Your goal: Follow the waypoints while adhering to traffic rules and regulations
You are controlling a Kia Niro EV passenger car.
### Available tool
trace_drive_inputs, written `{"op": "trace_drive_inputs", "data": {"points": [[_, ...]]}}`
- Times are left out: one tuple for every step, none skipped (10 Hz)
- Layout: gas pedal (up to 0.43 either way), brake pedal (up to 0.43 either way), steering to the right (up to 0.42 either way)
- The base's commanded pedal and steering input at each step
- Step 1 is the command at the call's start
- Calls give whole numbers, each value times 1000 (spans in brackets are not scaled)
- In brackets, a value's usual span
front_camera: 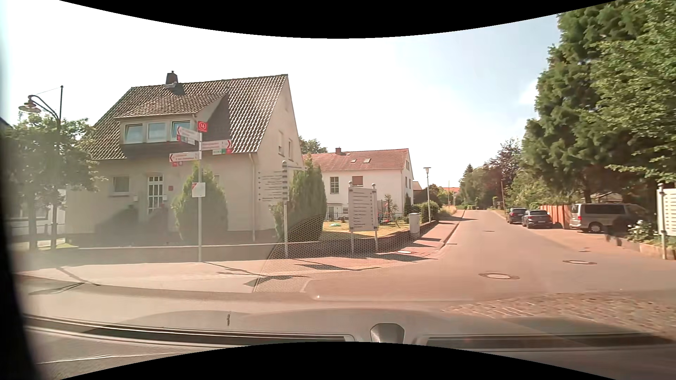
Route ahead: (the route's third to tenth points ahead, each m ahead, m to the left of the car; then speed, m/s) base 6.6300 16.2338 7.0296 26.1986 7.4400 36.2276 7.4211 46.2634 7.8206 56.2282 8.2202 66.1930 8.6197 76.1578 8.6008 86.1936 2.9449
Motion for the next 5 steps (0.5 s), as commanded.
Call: {"op": "trace_drive_inputs", "data": {"points": [[130,6,-583],[130,6,-612],[130,6,-639],[87,6,-659],[59,6,-672]]}}
